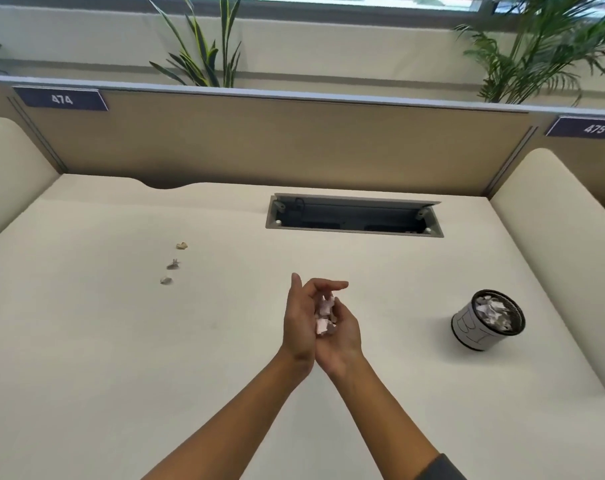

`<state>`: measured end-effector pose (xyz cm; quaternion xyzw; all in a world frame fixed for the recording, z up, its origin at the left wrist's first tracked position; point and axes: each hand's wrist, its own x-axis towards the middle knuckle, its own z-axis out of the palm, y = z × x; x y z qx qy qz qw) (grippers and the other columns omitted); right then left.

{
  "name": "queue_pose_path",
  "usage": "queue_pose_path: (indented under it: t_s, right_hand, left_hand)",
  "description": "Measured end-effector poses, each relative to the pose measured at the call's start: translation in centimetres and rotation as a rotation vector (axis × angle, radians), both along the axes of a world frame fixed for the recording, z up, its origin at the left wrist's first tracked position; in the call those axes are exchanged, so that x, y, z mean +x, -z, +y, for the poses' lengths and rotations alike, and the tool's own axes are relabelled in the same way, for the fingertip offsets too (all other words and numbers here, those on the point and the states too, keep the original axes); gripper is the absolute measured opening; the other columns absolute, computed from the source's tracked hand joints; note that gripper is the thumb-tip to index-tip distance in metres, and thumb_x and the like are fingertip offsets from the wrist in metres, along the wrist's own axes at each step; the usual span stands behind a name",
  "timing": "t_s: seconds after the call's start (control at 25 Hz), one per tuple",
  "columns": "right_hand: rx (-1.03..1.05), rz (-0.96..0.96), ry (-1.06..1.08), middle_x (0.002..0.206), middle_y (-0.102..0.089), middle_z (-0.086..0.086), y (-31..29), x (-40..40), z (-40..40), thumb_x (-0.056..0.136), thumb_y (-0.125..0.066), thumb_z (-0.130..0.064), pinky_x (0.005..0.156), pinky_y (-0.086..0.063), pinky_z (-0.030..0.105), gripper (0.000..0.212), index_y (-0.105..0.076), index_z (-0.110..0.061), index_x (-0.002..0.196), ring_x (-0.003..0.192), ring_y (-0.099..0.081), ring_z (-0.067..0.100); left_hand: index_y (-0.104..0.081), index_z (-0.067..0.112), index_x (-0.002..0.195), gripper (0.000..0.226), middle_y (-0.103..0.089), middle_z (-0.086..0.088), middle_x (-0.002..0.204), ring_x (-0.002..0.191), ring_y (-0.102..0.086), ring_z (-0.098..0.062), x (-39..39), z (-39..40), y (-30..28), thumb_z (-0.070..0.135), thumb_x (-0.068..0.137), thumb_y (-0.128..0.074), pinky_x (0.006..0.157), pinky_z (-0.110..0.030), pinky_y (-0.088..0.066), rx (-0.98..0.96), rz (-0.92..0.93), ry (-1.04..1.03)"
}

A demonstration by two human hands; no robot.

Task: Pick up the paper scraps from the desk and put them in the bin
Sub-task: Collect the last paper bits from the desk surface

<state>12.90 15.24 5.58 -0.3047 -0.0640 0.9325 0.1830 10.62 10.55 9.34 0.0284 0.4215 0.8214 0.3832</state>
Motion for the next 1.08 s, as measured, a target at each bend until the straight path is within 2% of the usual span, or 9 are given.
queue_pose_path:
  t_s: [0.16, 0.28, 0.4, 0.52, 0.64, 0.72, 0.92, 1.0, 1.08]
  right_hand:
    - [-0.149, 0.014, 0.158, 0.108, -0.069, 0.015, 0.2, 2.9, 2.6, 0.102, -0.047, -0.013, 0.102, -0.050, 0.037, 0.027, -0.071, -0.001, 0.104, 0.112, -0.065, 0.025]
    - [-0.085, 0.008, 0.218, 0.104, -0.067, 0.016, -0.5, 4.9, 5.7, 0.103, -0.044, -0.011, 0.095, -0.054, 0.038, 0.028, -0.068, 0.002, 0.107, 0.102, -0.066, 0.028]
    - [0.043, -0.016, 0.312, 0.098, -0.068, 0.012, -0.9, 7.3, 9.7, 0.104, -0.041, -0.012, 0.086, -0.059, 0.033, 0.027, -0.066, -0.001, 0.104, 0.095, -0.066, 0.024]
    - [0.177, -0.031, 0.403, 0.091, -0.068, 0.009, -1.1, 10.0, 14.4, 0.104, -0.039, -0.012, 0.080, -0.060, 0.030, 0.028, -0.065, -0.002, 0.099, 0.088, -0.066, 0.020]
    - [0.360, -0.080, 0.461, 0.088, -0.070, 0.006, -1.3, 12.7, 19.1, 0.104, -0.041, -0.015, 0.082, -0.059, 0.027, 0.029, -0.066, -0.003, 0.097, 0.083, -0.066, 0.017]
    - [0.537, -0.184, 0.488, 0.084, -0.072, 0.004, -1.2, 14.4, 22.0, 0.103, -0.044, -0.014, 0.083, -0.058, 0.026, 0.028, -0.069, -0.004, 0.096, 0.081, -0.066, 0.016]
    - [1.081, -0.744, 0.327, 0.093, -0.073, -0.001, -0.1, 17.3, 24.9, 0.096, -0.049, -0.026, 0.082, -0.048, 0.026, 0.031, -0.077, -0.018, 0.090, 0.089, -0.065, 0.014]
    - [1.227, -0.854, 0.231, 0.101, -0.074, -0.004, 0.2, 17.7, 24.6, 0.097, -0.046, -0.030, 0.087, -0.048, 0.023, 0.034, -0.078, -0.021, 0.091, 0.104, -0.065, 0.010]
    - [1.344, -0.916, 0.135, 0.099, -0.074, -0.007, 0.1, 17.7, 24.2, 0.098, -0.044, -0.031, 0.084, -0.048, 0.016, 0.035, -0.077, -0.025, 0.089, 0.098, -0.063, -0.003]
  left_hand:
    - [-0.067, 0.008, 0.105, 0.067, -0.068, -0.006, 0.124, 0.126, -0.055, -0.014, -0.3, 0.9, 0.3, 0.059, 0.095, -0.025, 0.110, -0.034, -0.031, -0.061, 0.244, 0.041]
    - [-0.071, 0.025, 0.105, 0.041, -0.069, 0.016, 0.120, 0.125, -0.052, 0.000, -1.3, 1.4, 2.5, 0.046, 0.101, -0.035, 0.107, -0.027, -0.028, -0.329, 0.416, 0.070]
    - [-0.066, 0.038, 0.111, 0.021, -0.058, 0.026, 0.130, 0.140, -0.036, -0.007, -1.4, 0.9, 6.3, 0.034, 0.097, -0.052, 0.109, -0.028, -0.032, -0.584, 0.501, 0.279]
    - [-0.044, 0.043, 0.139, 0.044, -0.016, 0.025, 0.157, 0.149, 0.011, -0.009, -1.1, -0.2, 9.6, 0.038, 0.097, -0.053, 0.122, -0.041, 0.004, -0.782, 0.628, 0.501]
    - [-0.015, 0.033, 0.154, 0.067, 0.007, 0.021, 0.160, 0.144, 0.023, -0.002, -1.0, -0.7, 11.0, 0.035, 0.098, -0.052, 0.119, -0.035, 0.019, -0.857, 0.919, 0.645]
    - [-0.006, 0.032, 0.155, 0.073, 0.010, 0.022, 0.160, 0.141, 0.026, 0.002, -1.2, -0.8, 10.9, 0.035, 0.098, -0.052, 0.118, -0.035, 0.020, -0.863, 0.955, 0.694]
    - [-0.007, 0.033, 0.155, 0.072, 0.008, 0.023, 0.160, 0.138, 0.026, 0.006, -1.3, -0.8, 10.6, 0.031, 0.099, -0.052, 0.118, -0.034, 0.020, -0.846, 0.932, 0.693]
    - [-0.009, 0.033, 0.155, 0.071, 0.007, 0.023, 0.160, 0.142, 0.024, 0.003, -1.3, -0.8, 10.8, 0.030, 0.099, -0.052, 0.118, -0.034, 0.019, -0.841, 0.938, 0.682]
    - [-0.011, 0.033, 0.154, 0.070, 0.006, 0.022, 0.161, 0.144, 0.023, 0.001, -1.3, -0.8, 10.8, 0.030, 0.099, -0.052, 0.119, -0.035, 0.019, -0.832, 0.940, 0.673]
